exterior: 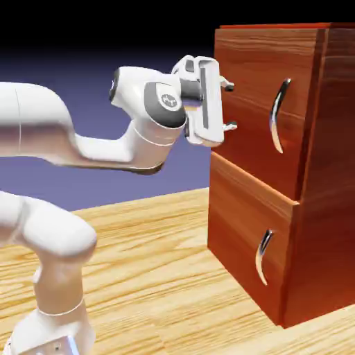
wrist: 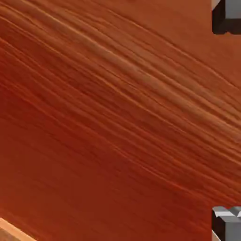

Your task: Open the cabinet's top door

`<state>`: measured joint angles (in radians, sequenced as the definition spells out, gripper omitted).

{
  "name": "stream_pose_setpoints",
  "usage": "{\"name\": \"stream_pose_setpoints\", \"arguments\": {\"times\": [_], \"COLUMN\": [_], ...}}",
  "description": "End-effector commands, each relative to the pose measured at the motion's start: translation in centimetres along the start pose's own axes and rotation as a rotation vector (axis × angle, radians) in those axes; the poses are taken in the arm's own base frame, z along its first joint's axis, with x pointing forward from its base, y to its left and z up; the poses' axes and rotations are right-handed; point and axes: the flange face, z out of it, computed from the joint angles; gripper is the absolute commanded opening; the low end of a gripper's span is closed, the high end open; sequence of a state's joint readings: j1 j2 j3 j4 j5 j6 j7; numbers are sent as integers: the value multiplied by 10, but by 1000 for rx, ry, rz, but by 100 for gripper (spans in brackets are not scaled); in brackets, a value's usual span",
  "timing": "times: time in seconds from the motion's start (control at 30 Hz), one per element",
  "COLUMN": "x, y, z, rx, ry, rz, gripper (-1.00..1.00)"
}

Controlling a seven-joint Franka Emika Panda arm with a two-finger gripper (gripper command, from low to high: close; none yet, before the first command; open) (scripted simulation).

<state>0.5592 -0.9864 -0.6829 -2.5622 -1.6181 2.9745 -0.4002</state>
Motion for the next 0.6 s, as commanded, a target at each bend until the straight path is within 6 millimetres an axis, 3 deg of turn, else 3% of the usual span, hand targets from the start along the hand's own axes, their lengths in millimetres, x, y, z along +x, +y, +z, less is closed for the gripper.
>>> {"name": "stream_pose_setpoints", "arguments": {"times": [0.0, 0.27, 0.5, 0.57], "x": [-4, -42, -77, -79], "y": [0, -9, -28, -30], "z": [-1, 3, 18, 19], "rx": [-14, -112, -177, -180], "ry": [1, -21, -70, -73], "rz": [-55, -485, -852, -871], "gripper": [0, 0, 0, 0]}}
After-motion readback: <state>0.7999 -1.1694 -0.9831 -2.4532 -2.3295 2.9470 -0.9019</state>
